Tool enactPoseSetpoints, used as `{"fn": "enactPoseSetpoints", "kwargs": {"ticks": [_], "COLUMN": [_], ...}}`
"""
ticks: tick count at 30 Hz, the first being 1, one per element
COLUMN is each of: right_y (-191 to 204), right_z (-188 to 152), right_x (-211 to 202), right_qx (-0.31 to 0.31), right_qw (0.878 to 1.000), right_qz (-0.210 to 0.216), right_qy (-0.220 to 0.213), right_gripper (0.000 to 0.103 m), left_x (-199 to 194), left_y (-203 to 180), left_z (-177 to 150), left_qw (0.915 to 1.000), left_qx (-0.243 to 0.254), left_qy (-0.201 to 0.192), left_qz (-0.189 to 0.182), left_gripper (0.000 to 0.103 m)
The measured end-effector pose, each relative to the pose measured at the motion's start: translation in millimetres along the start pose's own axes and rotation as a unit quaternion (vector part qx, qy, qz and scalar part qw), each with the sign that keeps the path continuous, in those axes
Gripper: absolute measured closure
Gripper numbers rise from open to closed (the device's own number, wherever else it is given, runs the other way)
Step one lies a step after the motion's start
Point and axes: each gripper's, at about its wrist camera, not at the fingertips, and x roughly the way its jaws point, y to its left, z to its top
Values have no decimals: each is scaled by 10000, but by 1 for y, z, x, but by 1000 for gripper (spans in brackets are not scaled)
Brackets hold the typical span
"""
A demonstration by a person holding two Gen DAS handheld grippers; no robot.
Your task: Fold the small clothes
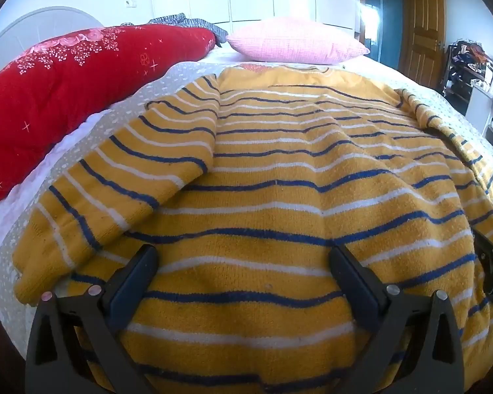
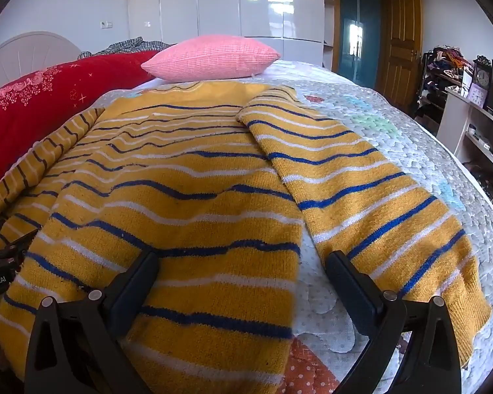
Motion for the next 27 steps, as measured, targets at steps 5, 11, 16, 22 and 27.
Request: {"fn": "enactPoseSetpoints", "kwargs": {"ticks": [5,11,16,22,27], "right_y": [0,1,2,2,2], "right_z": [0,-1,-3,-4,-5], "right_x": [0,-2,-4,-4,-4], "right_qx": [4,-3,-4,-6,-13], "right_qw": [10000,10000,9999,9999,9999], "right_qz": [3,-8,-40,-62,-84], "right_qy": [-18,-77,-119,-110,-114], "right_gripper": [0,0,0,0,0], "left_x": [-1,-2,-5,-6,-5], "left_y": [-1,-2,-4,-5,-6], "left_z": [-1,-3,-5,-2,-3], "left_qw": [10000,9999,9996,9995,9994], "left_qx": [14,45,67,60,74], "left_qy": [-63,-130,-167,13,7], "left_qz": [28,95,227,313,349], "left_gripper": [0,0,0,0,0]}}
